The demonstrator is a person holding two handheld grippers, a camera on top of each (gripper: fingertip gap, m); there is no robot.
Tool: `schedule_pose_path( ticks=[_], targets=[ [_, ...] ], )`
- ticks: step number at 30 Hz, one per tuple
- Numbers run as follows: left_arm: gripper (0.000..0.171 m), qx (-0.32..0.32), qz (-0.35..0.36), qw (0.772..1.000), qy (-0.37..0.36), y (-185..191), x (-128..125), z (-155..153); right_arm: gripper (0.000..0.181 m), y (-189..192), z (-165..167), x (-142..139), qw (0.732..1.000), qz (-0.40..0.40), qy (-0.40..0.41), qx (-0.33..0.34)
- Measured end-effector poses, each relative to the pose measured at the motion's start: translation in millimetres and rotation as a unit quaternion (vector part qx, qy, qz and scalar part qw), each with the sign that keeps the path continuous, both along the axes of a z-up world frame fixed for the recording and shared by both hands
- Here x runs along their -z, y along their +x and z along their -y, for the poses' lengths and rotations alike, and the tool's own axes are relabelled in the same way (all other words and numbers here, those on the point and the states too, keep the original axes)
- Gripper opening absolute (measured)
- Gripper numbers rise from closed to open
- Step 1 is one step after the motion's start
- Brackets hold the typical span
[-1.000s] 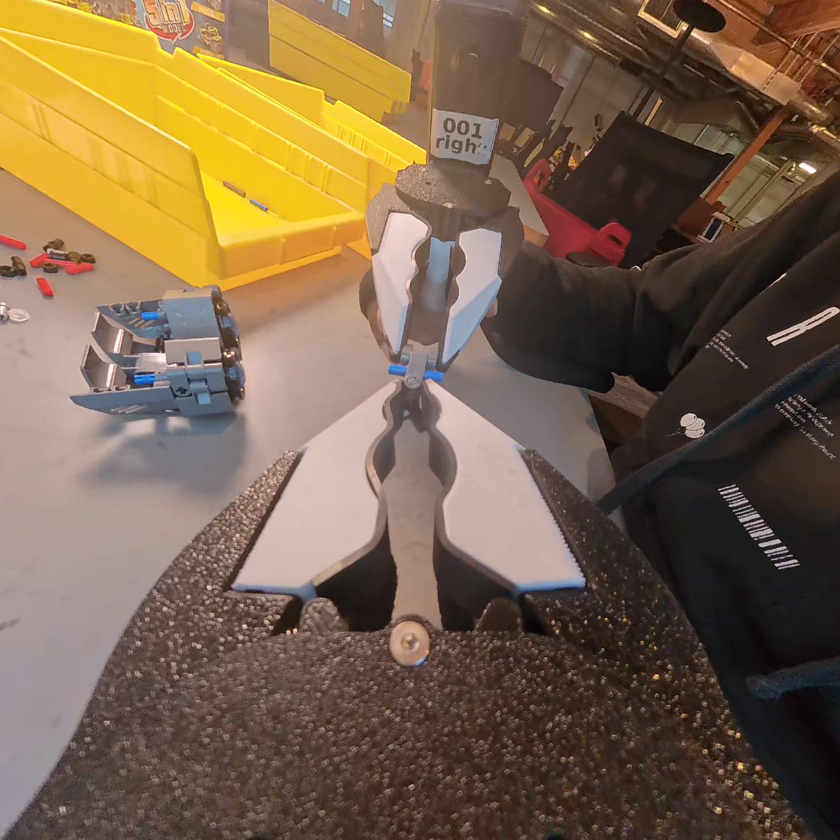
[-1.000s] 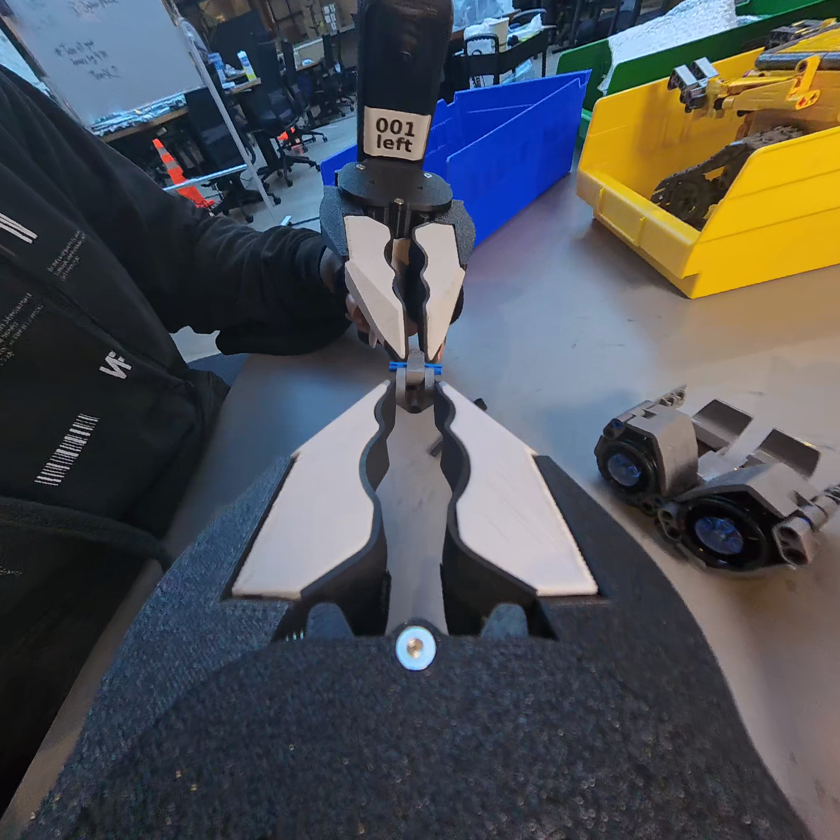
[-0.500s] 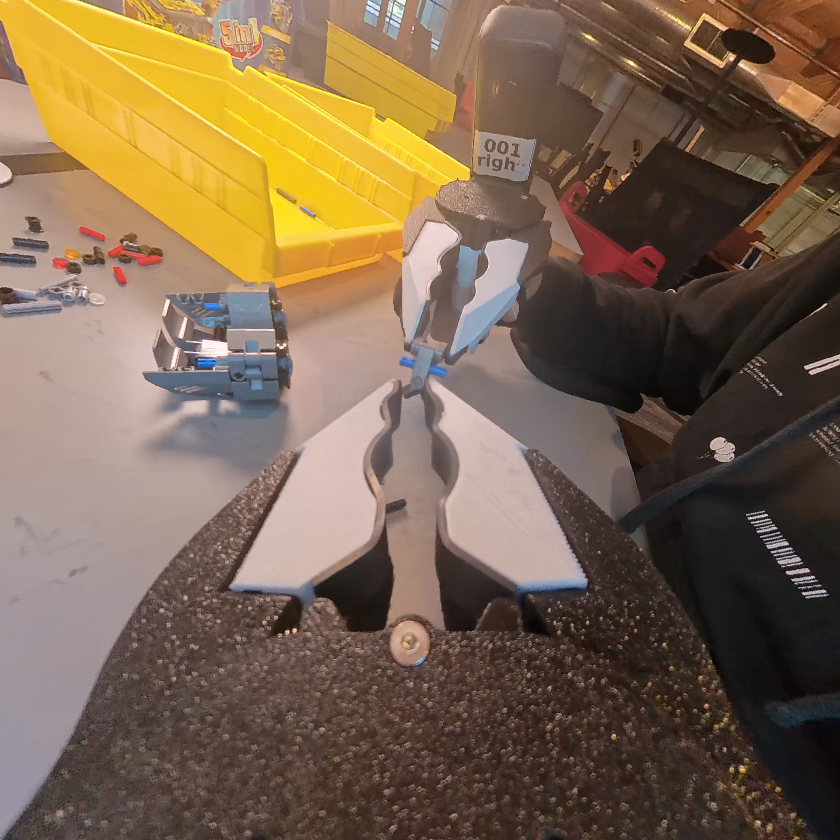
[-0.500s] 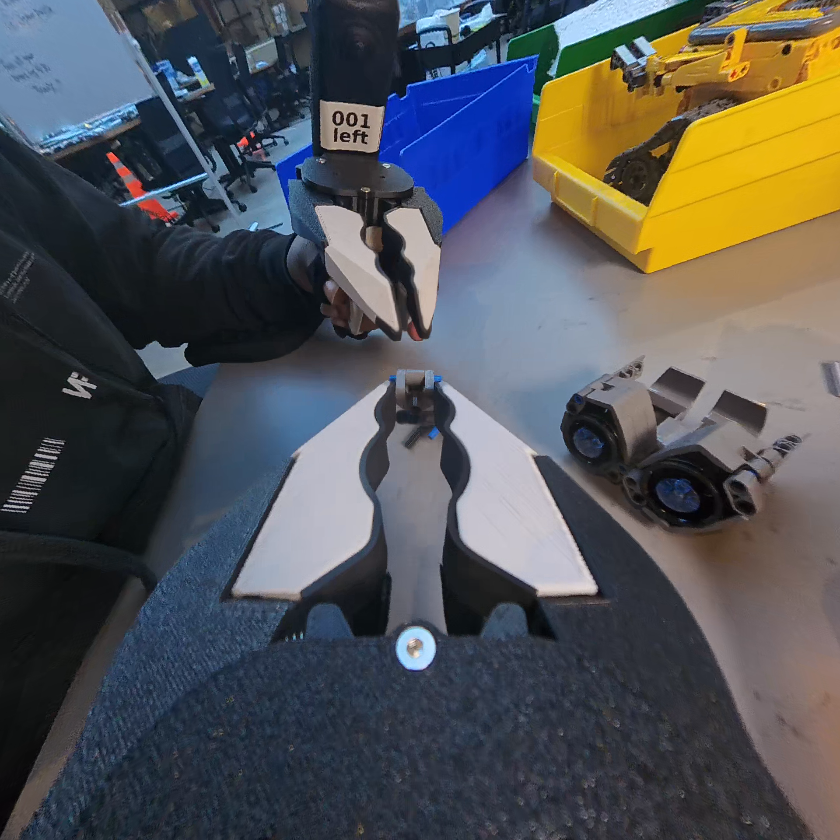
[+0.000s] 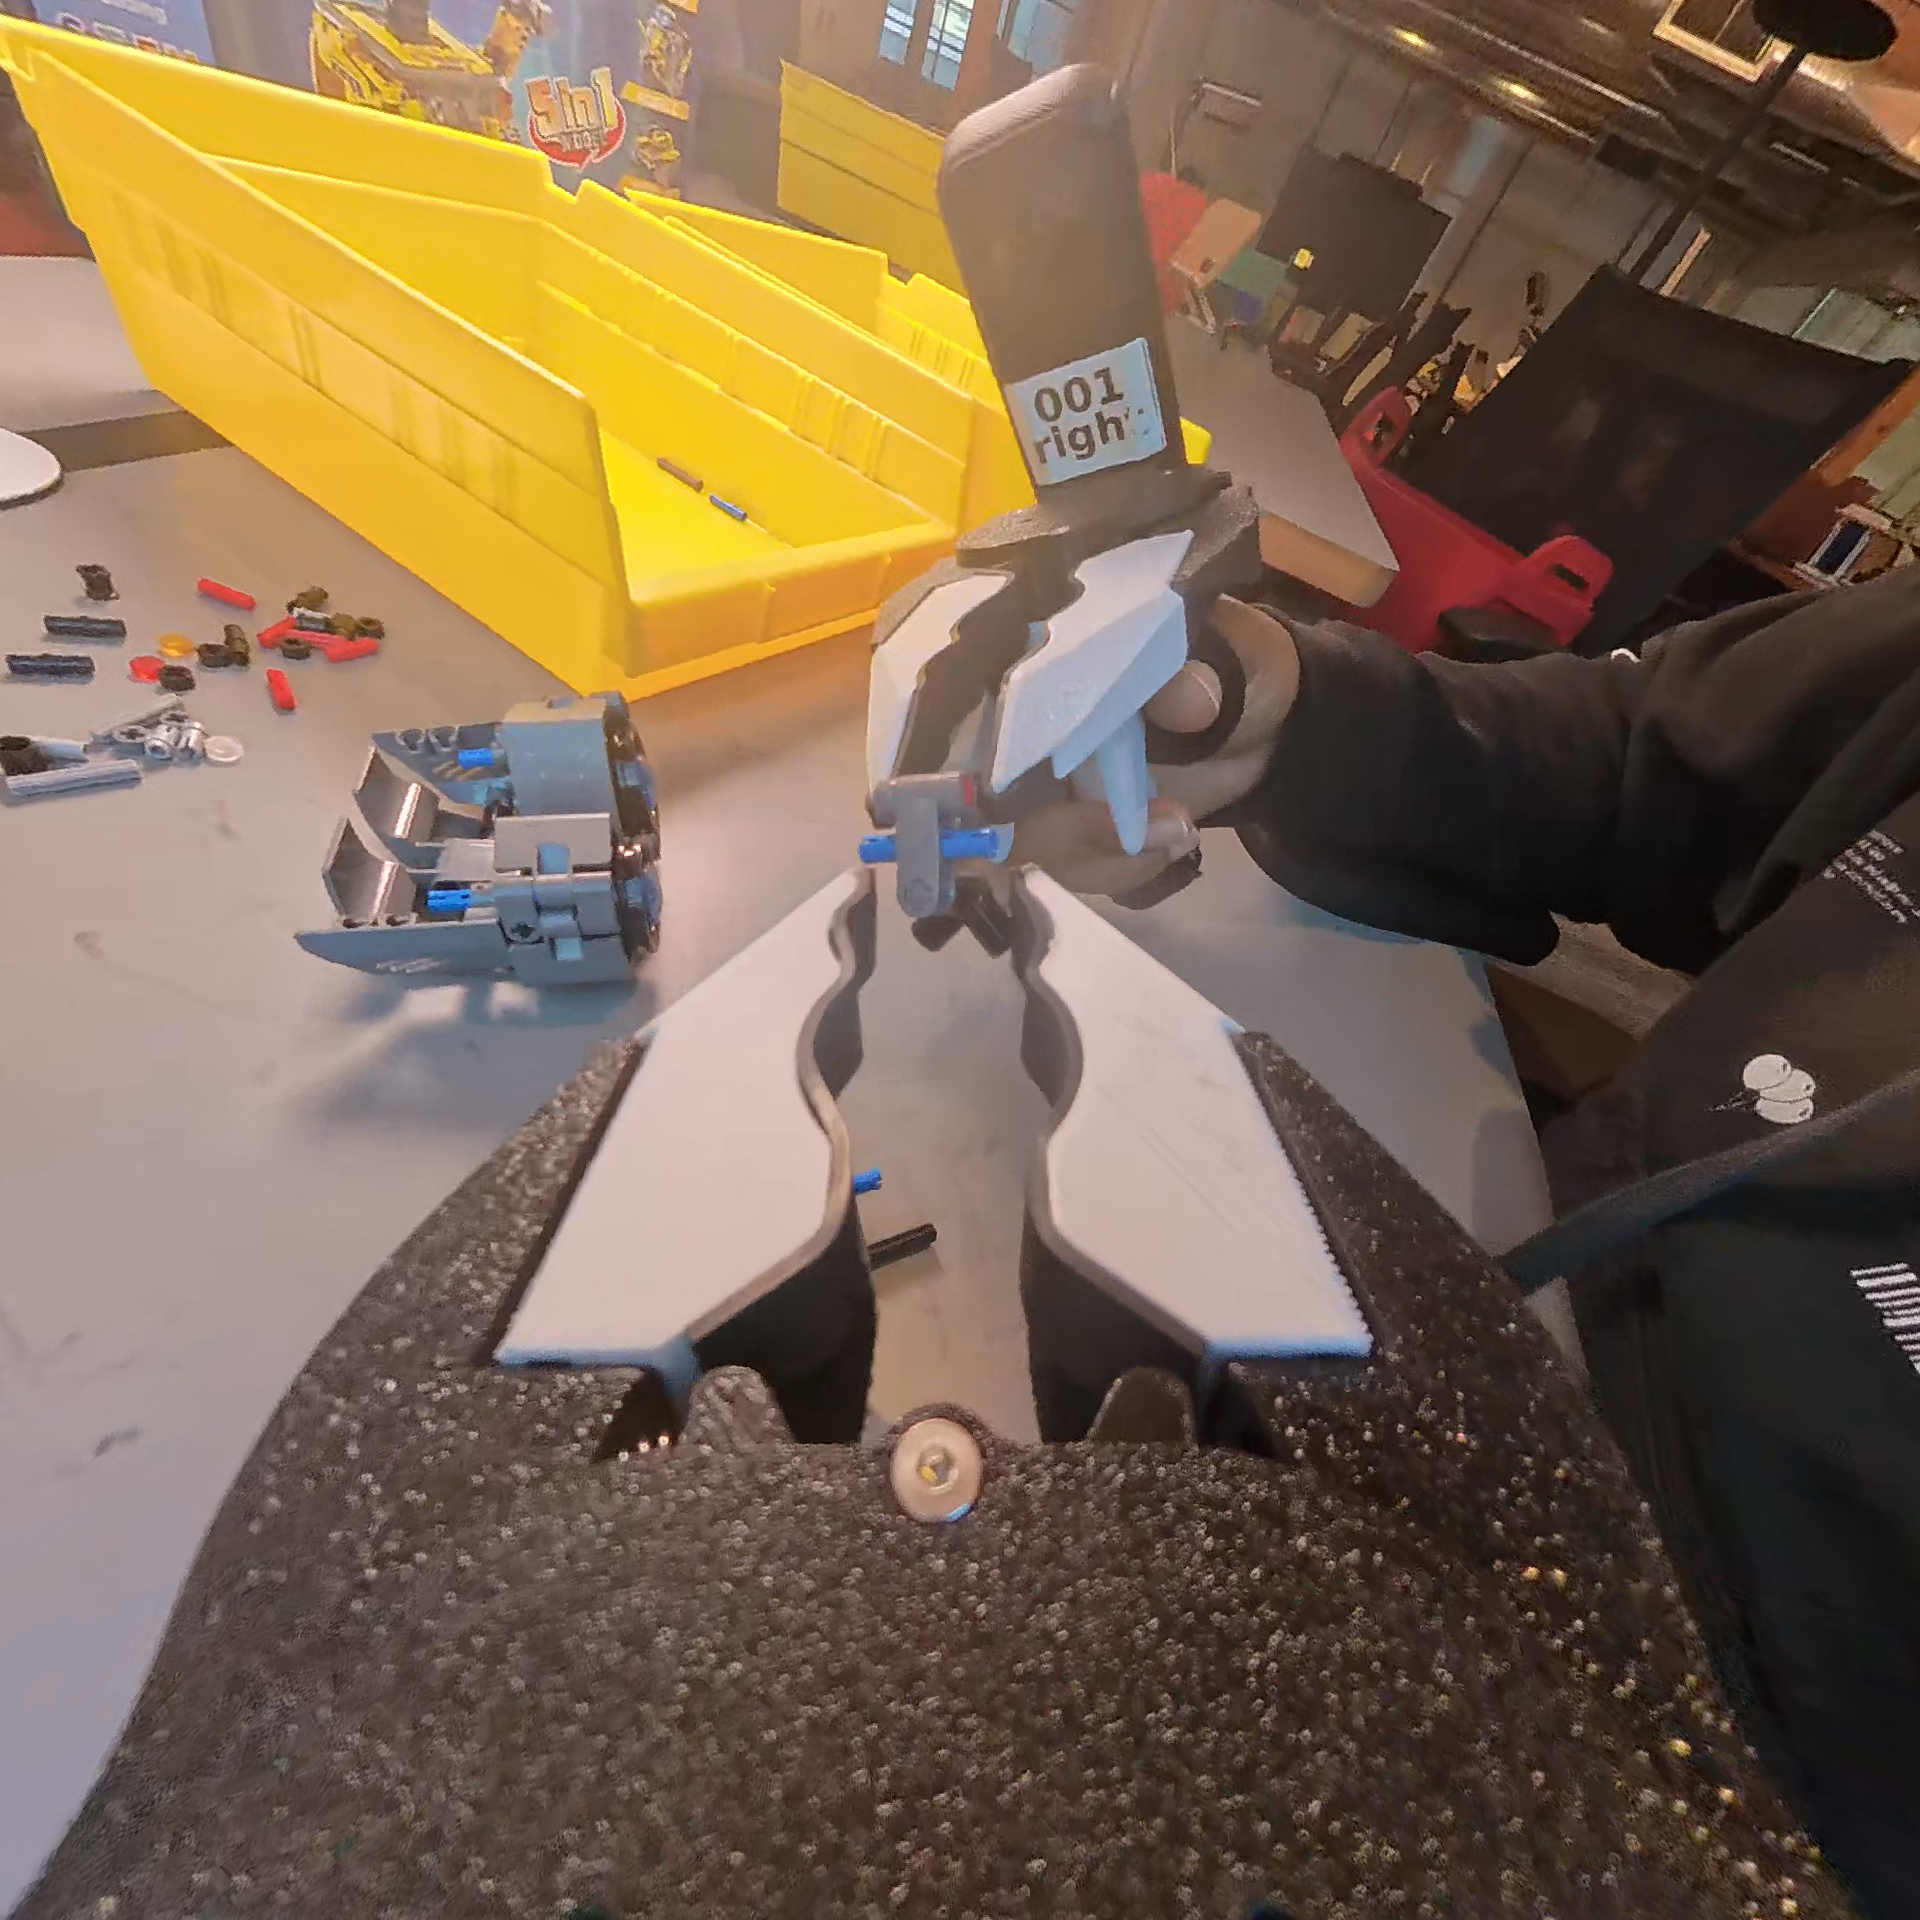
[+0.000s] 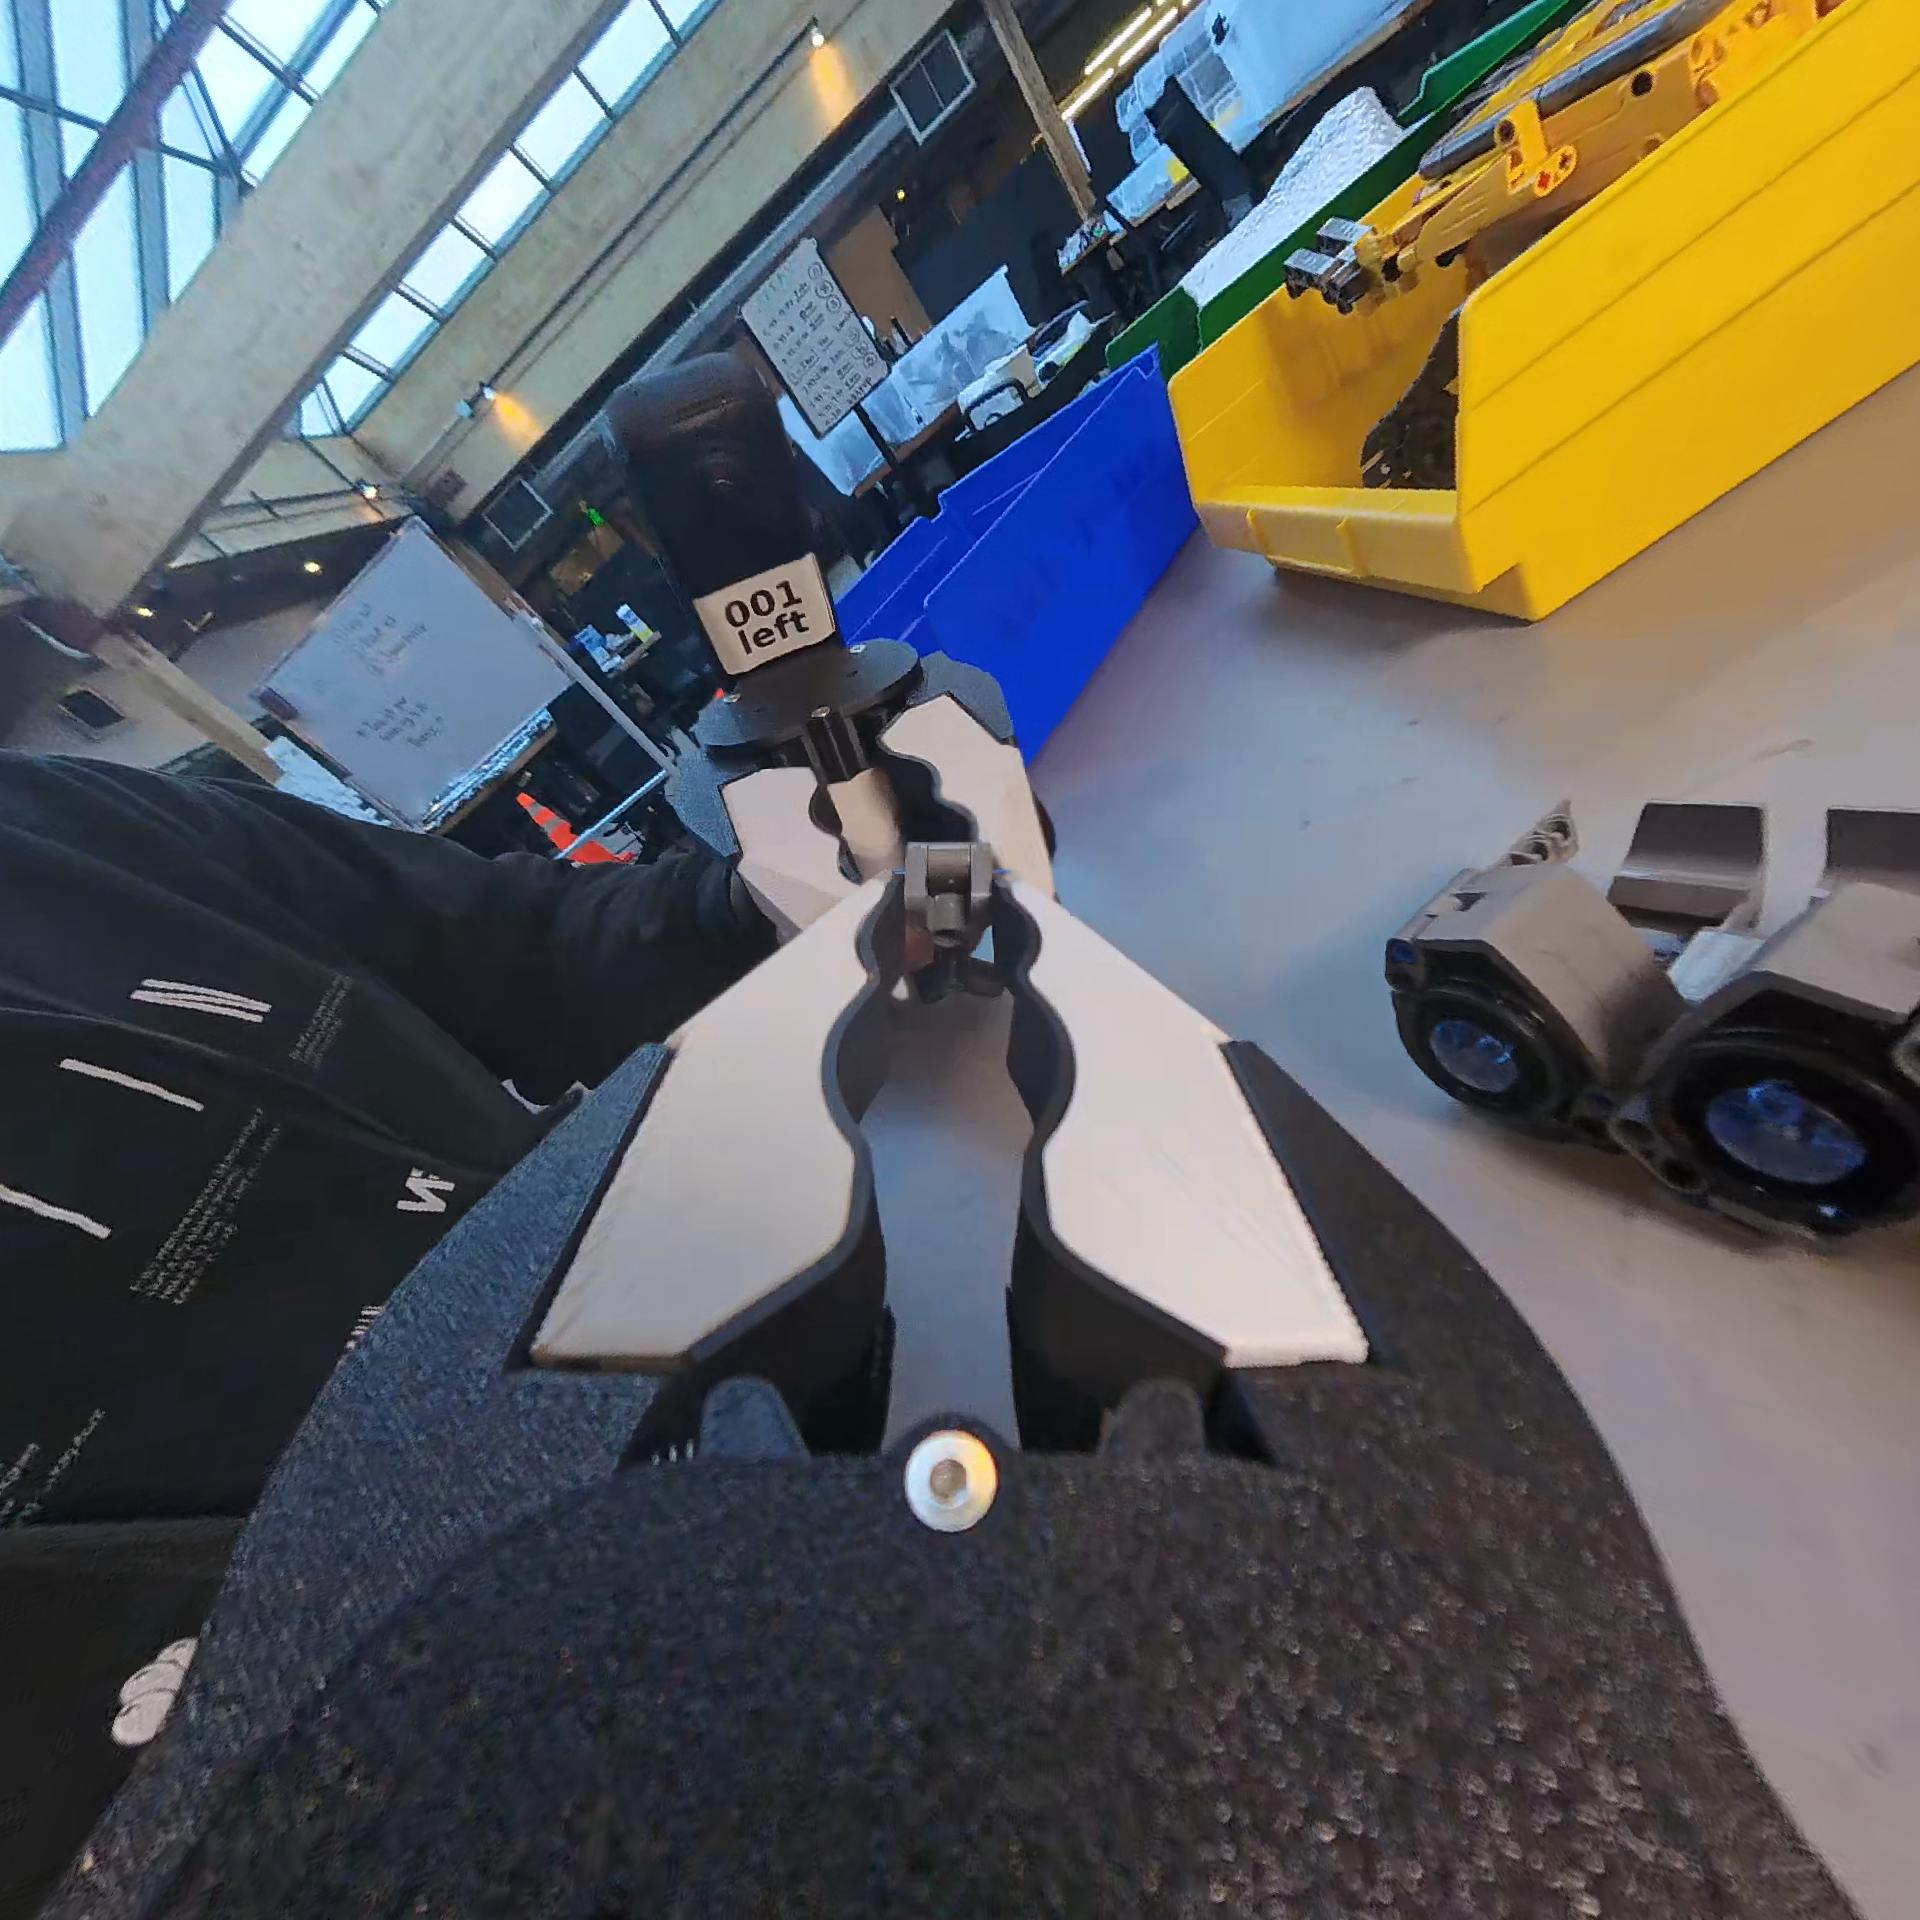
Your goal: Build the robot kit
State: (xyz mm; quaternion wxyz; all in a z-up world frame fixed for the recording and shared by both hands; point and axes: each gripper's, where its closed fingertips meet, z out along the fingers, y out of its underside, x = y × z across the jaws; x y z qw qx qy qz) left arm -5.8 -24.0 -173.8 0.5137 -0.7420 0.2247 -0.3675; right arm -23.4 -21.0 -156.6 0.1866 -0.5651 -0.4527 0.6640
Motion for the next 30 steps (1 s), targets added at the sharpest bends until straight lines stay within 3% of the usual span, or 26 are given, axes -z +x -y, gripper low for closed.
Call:
schedule_pose_path(
  ticks=[4, 7, 13, 16, 19, 22, 30],
  targets=[
    [0.017, -0.012, 0.012, 1.000, 0.004, -12.8, -4.1, 0.8, 0.015, 5.2, -2.0, 3.7, 1.000, 0.005, 0.014, -0.012],
    [0.009, -0.008, 0.021, 1.000, 0.003, -16.6, -6.5, 3.0, 0.015, 7.4, 2.0, 9.9, 0.997, 0.007, 0.077, -0.024],
    [0.007, 0.007, -0.037, 0.998, 0.048, -12.0, -5.0, 10.1, 0.015, 10.8, 7.1, 11.9, 0.965, -0.019, 0.260, -0.020],
    [0.007, 0.026, -0.121, 0.985, 0.116, -6.4, -2.2, 18.6, 0.015, 16.1, 15.0, 16.2, 0.945, -0.020, 0.323, -0.045],
    [0.007, 0.048, -0.195, 0.965, 0.172, 0.9, 2.0, 27.8, 0.019, 26.0, 28.1, 23.5, 0.943, -0.006, 0.316, -0.101],
    [0.007, 0.068, -0.219, 0.955, 0.189, 7.8, 5.7, 34.3, 0.020, 32.8, 35.2, 27.1, 0.942, 0.002, 0.307, -0.134],
    [0.006, 0.092, -0.259, 0.939, 0.206, 15.0, 14.0, 41.0, 0.022, 32.1, 38.5, 24.5, 0.950, 0.003, 0.277, -0.141]
  ],
)
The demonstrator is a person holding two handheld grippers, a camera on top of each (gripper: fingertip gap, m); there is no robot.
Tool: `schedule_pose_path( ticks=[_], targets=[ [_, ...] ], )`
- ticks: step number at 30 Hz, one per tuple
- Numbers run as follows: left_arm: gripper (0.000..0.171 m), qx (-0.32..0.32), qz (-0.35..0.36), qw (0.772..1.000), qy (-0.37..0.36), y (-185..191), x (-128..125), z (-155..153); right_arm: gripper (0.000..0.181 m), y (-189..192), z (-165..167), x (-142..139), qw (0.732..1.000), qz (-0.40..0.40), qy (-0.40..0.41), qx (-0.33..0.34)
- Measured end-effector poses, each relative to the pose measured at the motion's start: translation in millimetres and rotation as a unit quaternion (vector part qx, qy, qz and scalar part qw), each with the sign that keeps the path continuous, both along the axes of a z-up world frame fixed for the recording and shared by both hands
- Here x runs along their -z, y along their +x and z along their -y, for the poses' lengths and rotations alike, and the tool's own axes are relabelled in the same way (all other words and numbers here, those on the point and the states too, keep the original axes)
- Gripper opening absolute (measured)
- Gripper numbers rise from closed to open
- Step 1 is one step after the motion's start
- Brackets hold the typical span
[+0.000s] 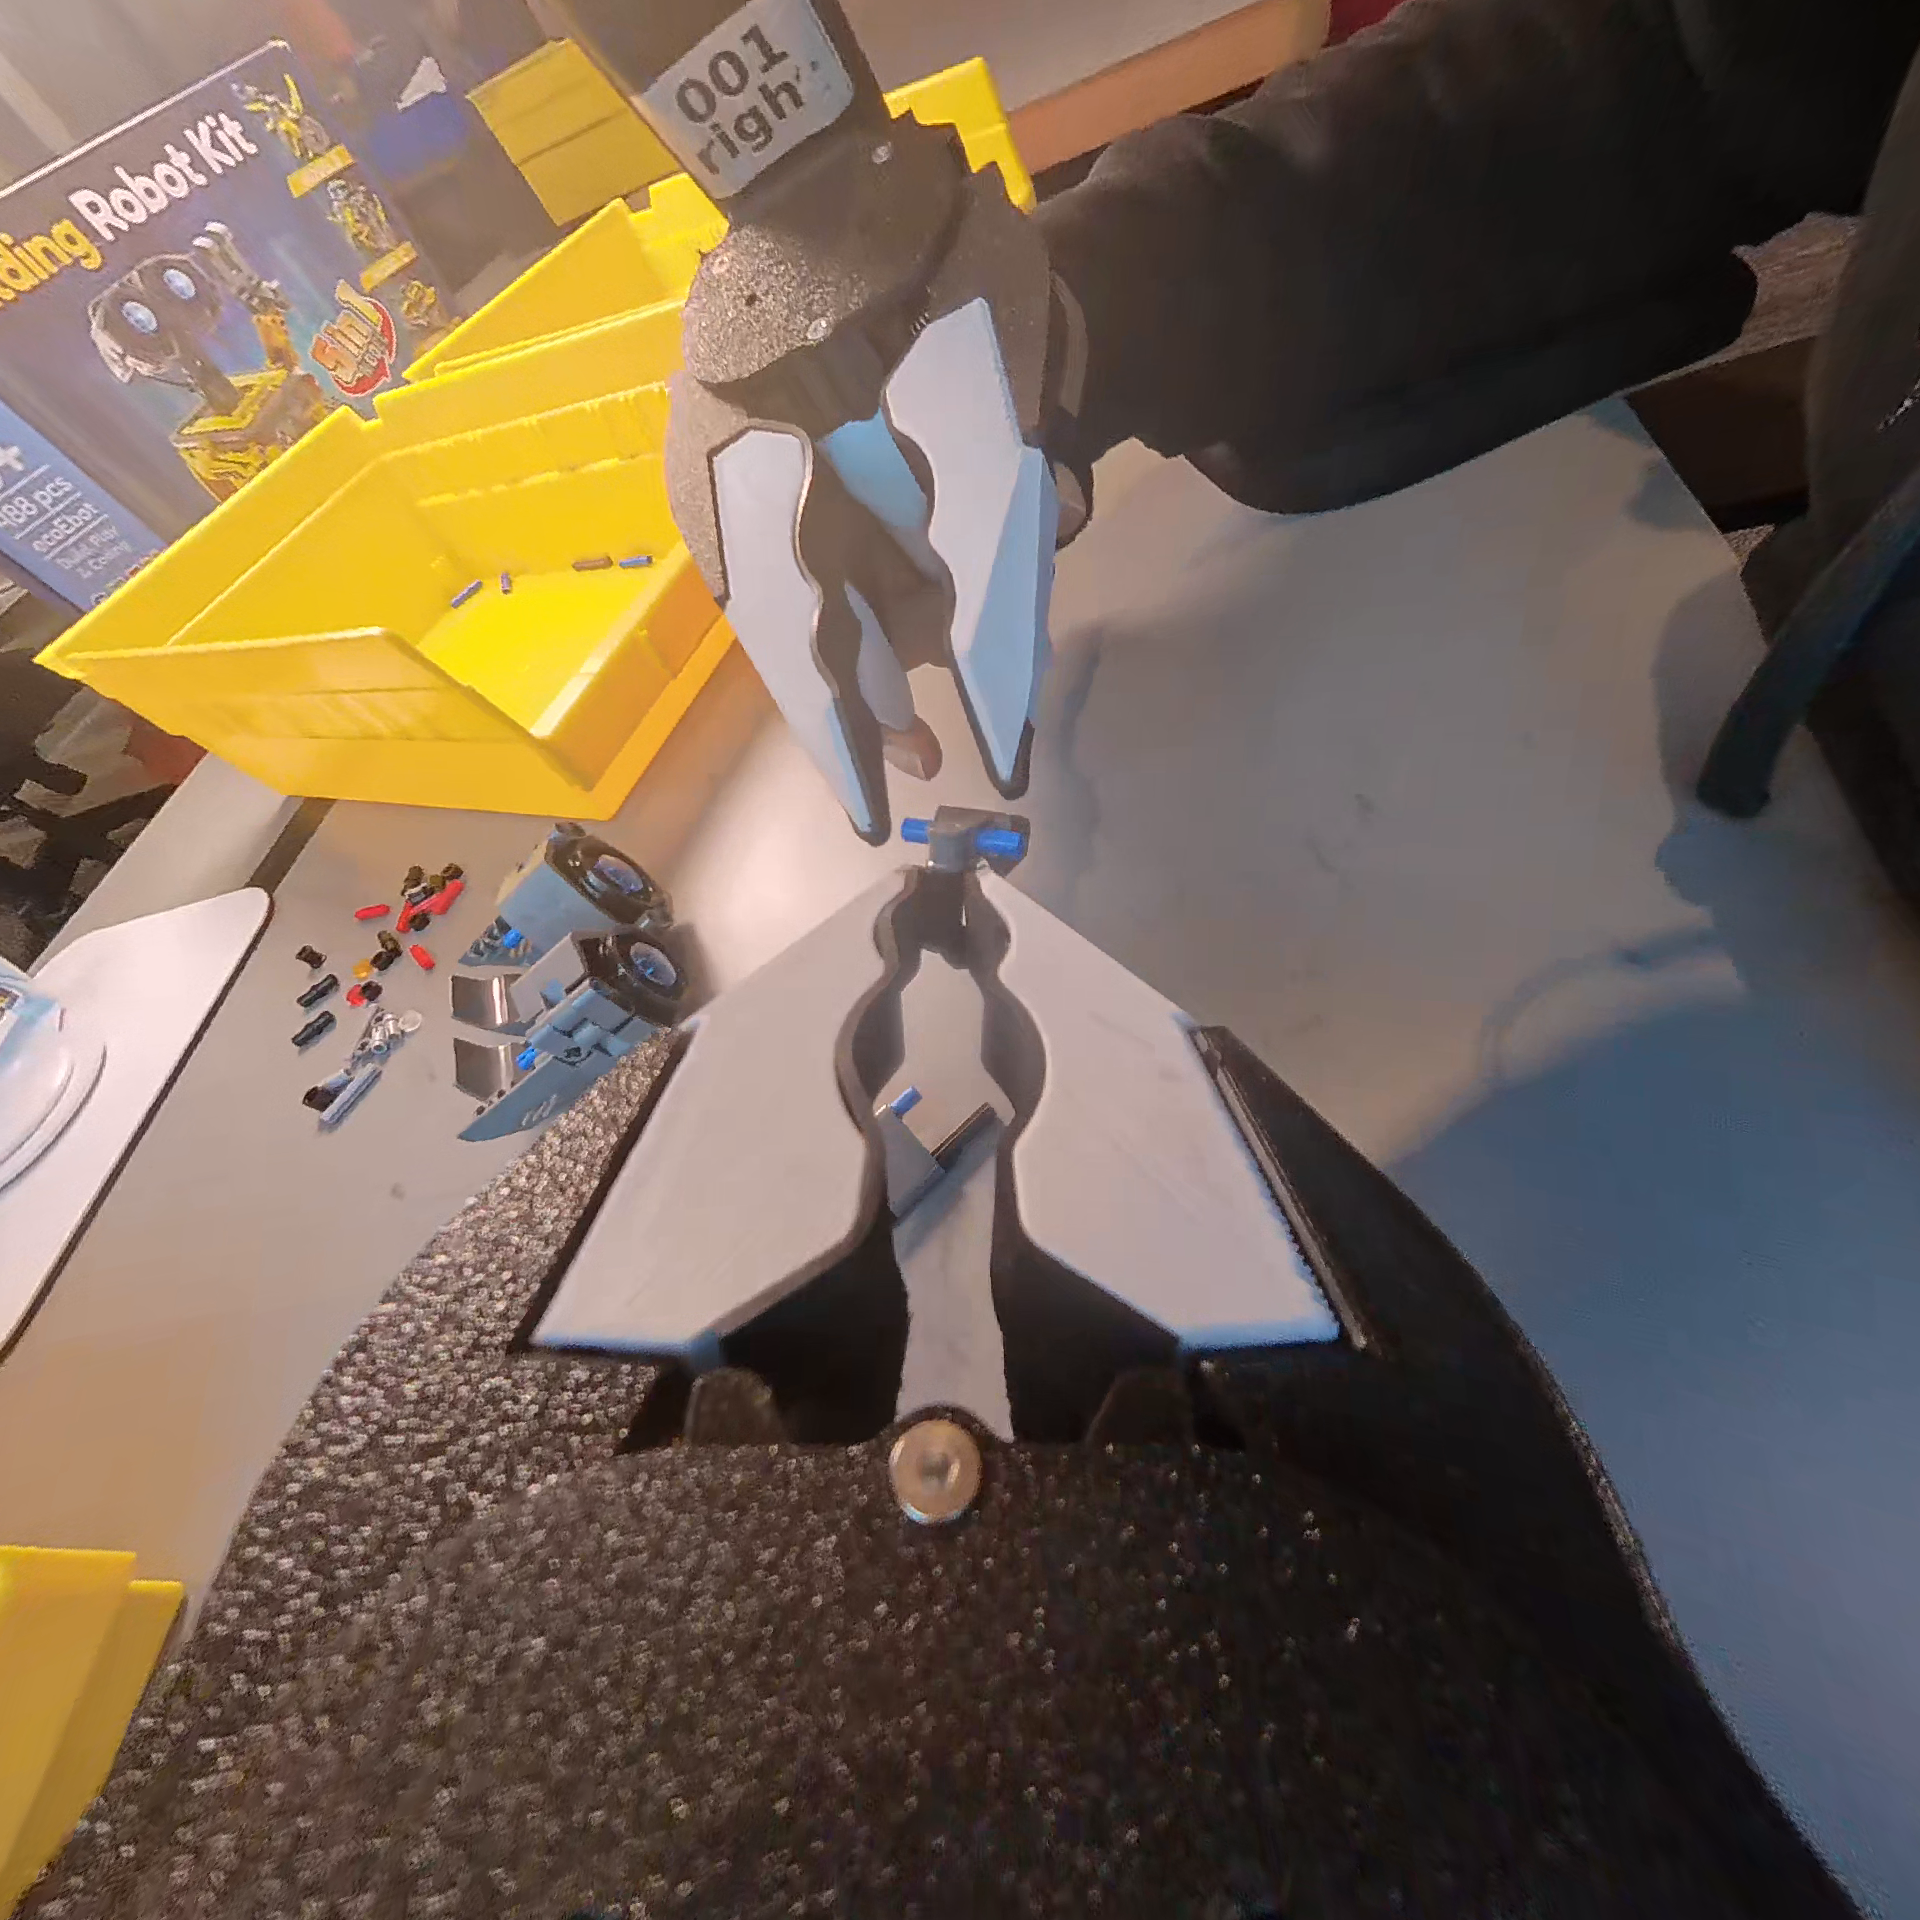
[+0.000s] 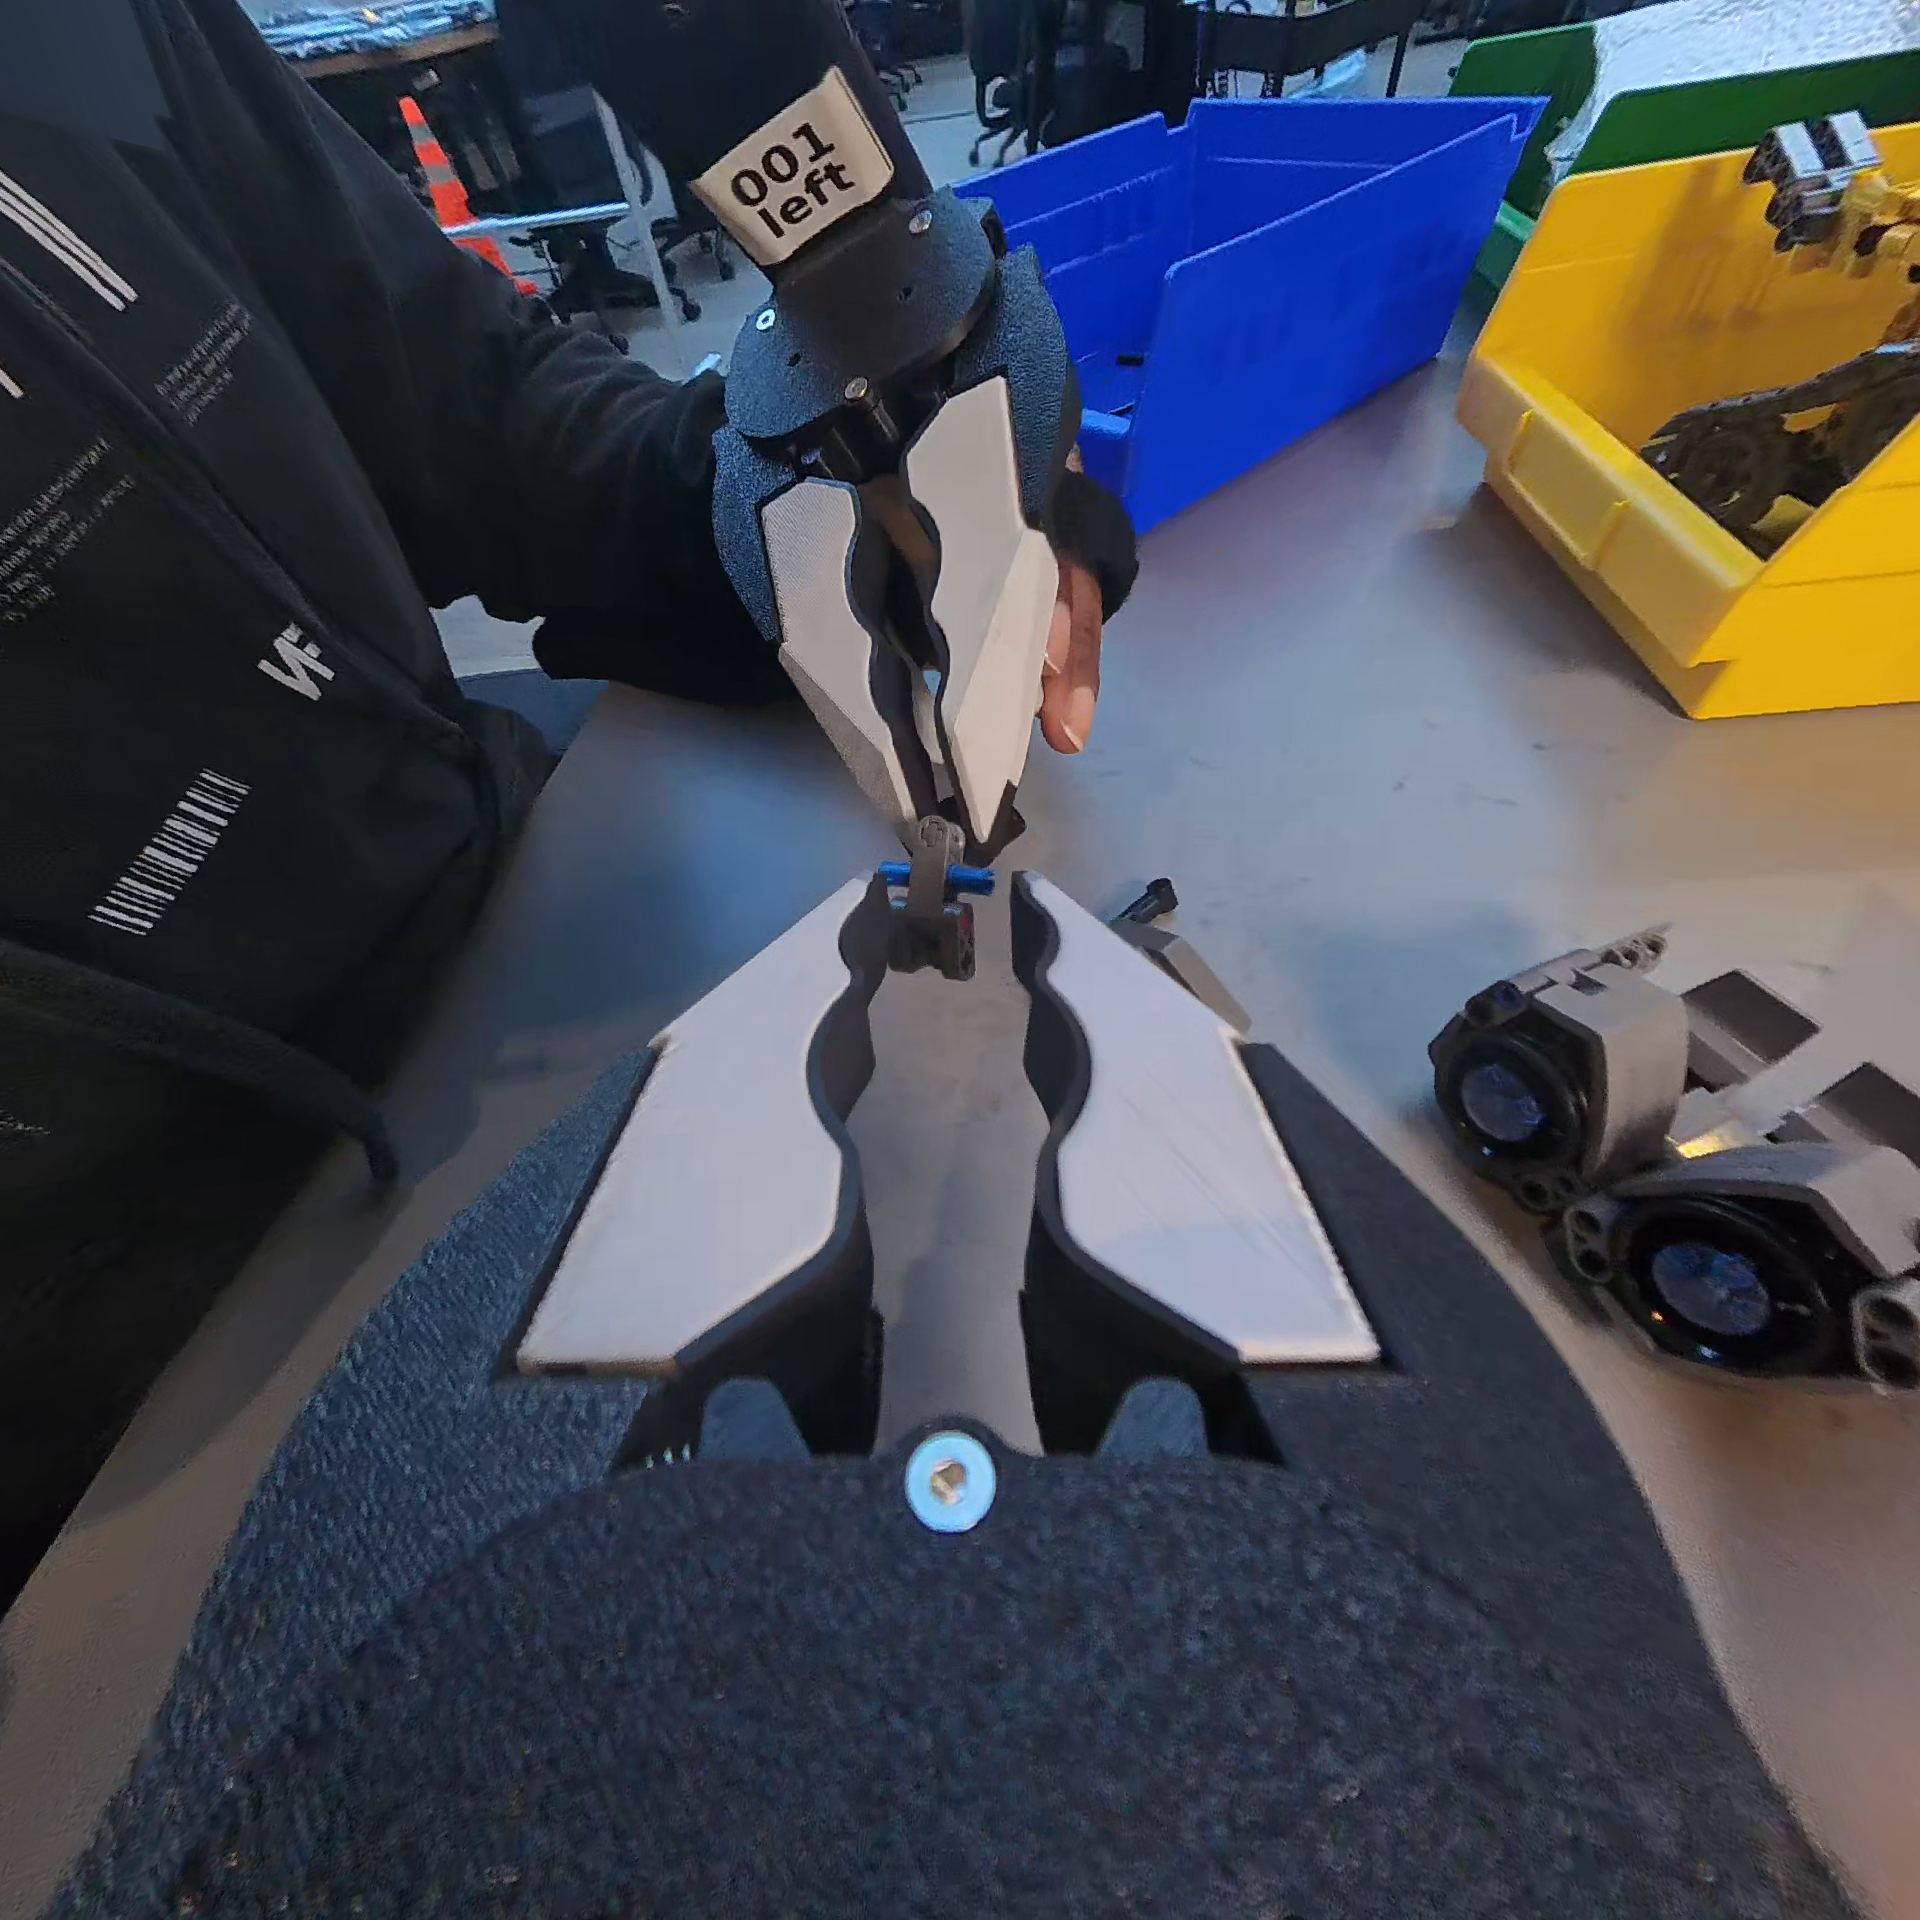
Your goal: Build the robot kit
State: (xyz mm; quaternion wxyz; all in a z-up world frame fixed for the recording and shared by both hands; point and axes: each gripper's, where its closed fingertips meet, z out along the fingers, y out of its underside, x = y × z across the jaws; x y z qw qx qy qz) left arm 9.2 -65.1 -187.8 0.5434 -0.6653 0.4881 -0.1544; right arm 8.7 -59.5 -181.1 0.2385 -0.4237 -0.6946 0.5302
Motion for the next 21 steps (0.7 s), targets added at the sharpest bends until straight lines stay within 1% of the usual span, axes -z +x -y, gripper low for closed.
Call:
schedule_pose_path(
  ticks=[4, 11, 17, 21],
  targets=[
    [0.006, 0.004, -0.008, 1.000, 0.003, 1.6, 1.6, 1.9, 0.016, -1.7, 4.6, 5.5, 1.000, 0.007, 0.002, -0.005],
    [0.007, 0.003, -0.004, 1.000, 0.005, 2.1, 0.8, 1.9, 0.015, -0.8, 4.4, 4.7, 1.000, 0.009, -0.017, -0.009],
    [0.007, 0.056, -0.020, 0.998, 0.010, 18.5, 3.6, 19.8, 0.014, 15.1, 25.5, 8.5, 0.991, 0.054, -0.086, -0.082],
    [0.007, 0.070, -0.041, 0.997, 0.016, 24.5, 9.4, 25.2, 0.013, 20.4, 36.8, 16.3, 0.986, 0.082, -0.092, -0.111]
  ],
)
